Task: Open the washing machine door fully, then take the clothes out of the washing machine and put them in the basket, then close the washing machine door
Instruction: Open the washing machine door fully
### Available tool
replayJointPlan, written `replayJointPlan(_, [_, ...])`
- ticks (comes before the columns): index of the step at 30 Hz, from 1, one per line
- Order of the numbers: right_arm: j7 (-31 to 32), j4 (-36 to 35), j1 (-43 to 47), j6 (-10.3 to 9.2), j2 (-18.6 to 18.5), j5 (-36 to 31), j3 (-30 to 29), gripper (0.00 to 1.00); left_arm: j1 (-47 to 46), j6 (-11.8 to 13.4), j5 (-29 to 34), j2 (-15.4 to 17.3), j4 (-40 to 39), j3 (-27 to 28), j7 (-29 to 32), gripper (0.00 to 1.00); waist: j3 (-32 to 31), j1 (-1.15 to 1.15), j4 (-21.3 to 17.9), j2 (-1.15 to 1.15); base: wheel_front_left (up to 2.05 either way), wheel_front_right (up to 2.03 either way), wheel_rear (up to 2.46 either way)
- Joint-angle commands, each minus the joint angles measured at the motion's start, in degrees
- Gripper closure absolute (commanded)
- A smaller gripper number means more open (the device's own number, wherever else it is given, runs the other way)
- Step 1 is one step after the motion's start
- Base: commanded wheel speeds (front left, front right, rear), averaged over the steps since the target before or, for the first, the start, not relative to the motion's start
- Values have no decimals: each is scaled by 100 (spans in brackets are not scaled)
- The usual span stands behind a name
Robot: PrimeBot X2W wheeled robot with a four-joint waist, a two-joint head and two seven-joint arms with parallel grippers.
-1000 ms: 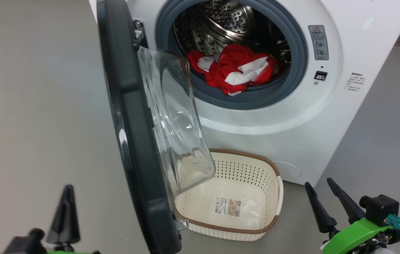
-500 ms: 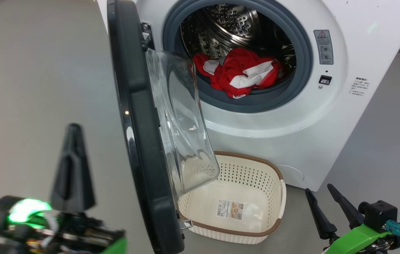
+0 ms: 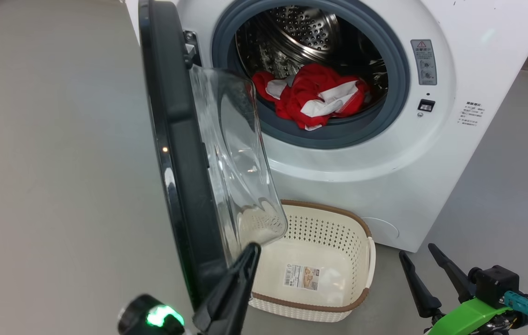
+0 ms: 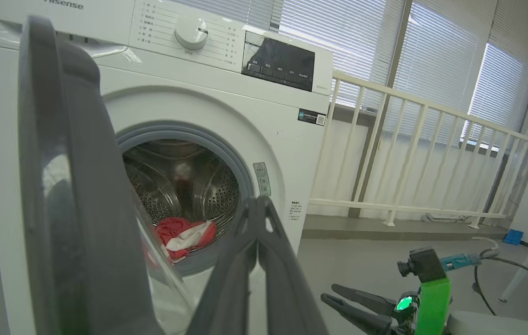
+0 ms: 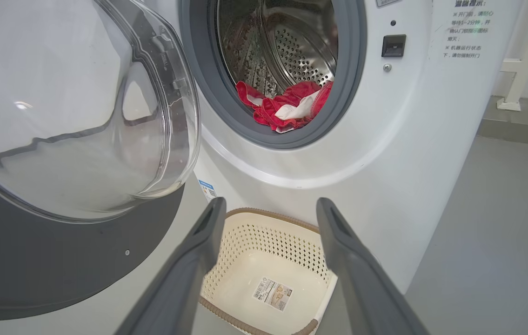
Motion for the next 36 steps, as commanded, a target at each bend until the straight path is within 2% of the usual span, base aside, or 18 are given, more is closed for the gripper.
replayJointPlan(1, [-71, -157, -102, 9, -38, -122, 127, 0, -49, -49, -89, 9, -13, 108, 58, 100, 0, 0, -11, 0, 0, 0, 0])
replayJointPlan(8, [-71, -206, -117, 9, -62, -222, 151, 0, 130, 54, -336, 5, 910, -82, 446, 100, 0, 0, 4, 0, 0, 0, 0])
replayJointPlan(16, [-71, -207, -114, 9, -71, -232, 135, 0, 138, 314, -410, -12, 1432, -39, 615, 100, -5, 0, 56, 0, 0, 0, 0])
replayJointPlan(25, [-71, -222, -96, 9, -66, -249, 122, 0, 167, 614, -436, -16, 1477, 152, 552, 100, 18, 0, 189, 0, 0, 0, 0])
replayJointPlan(36, [-71, -299, -94, 9, -81, -307, -6, 0, 309, 976, -335, 148, 1229, 470, 501, 100, 109, 0, 568, 0, 0, 0, 0])
